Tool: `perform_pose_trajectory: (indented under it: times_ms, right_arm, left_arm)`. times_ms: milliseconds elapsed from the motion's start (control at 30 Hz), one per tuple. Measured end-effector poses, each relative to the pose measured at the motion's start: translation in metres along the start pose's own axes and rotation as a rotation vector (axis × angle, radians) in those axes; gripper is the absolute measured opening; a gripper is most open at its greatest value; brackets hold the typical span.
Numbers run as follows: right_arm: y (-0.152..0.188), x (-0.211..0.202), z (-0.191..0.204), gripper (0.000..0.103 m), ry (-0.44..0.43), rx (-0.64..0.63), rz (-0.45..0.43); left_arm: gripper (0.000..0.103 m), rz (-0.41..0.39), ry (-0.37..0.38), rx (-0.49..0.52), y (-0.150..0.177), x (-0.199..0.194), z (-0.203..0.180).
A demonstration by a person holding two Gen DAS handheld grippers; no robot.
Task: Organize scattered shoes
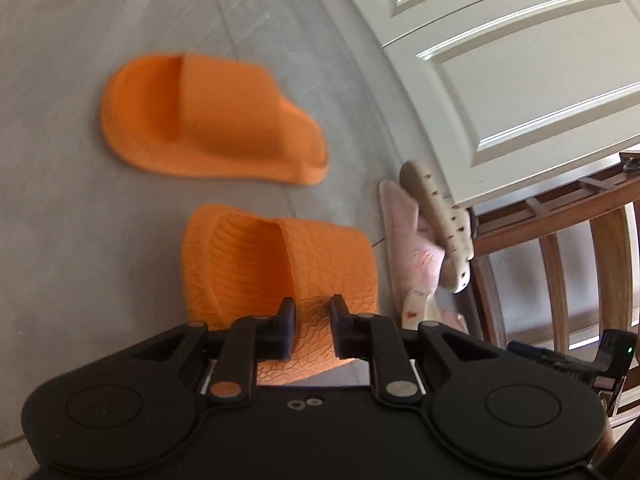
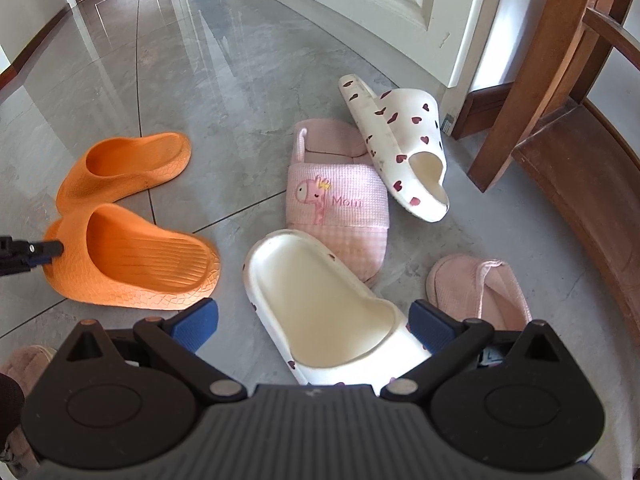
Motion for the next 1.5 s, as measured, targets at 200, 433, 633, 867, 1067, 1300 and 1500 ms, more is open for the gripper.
perform_pose_trajectory:
  times_ms: [200, 433, 633, 867, 1067, 1300, 1500]
  right_arm:
    - [0.001, 0.003, 0.0, 0.102, 0.0, 0.002, 0.01]
    - [0.004, 0.006, 0.004, 0.102, -0.007, -0.016, 0.025]
    - [0.003, 0.006, 0.008, 0.102, -0.026, -0.023, 0.021]
    - [-0.002, 0.014, 0.05, 0.102, -0.14, -0.068, 0.055]
    - [-0.022, 0.035, 0.123, 0.102, -0.453, 0.074, 0.184]
    - [-0.046, 0.068, 0.195, 0.097, -0.493, 0.093, 0.198]
    - [-0.048, 0.097, 0.228, 0.044, -0.558, 0.105, 0.281]
  left_arm:
    - [0.018, 0.036, -0.019, -0.014, 0.009, -0.001, 0.017]
    - [0.019, 0.1, -0.052, 0.027, 0.014, -0.005, 0.014]
    - [0.026, 0.108, -0.102, 0.219, 0.004, -0.027, -0.021]
    - [0.037, 0.054, -0.073, 0.362, -0.015, -0.032, -0.061]
    - [0.04, 0.01, -0.08, 0.412, -0.032, -0.036, -0.071]
    - [0.046, -0.066, -0.099, 0.421, -0.061, -0.057, -0.066]
    - [0.048, -0.086, -0.118, 0.391, -0.076, -0.067, -0.051]
Point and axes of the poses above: each gripper's, at about its wrist camera, not at the fingertips, and x roughly the way its jaws point, z to its left, y to its underside, the point moved 2 cm from there along x, roughly the way its jaws point, and after that the axes turned 15 degrees about y, right-handed, at the moved point
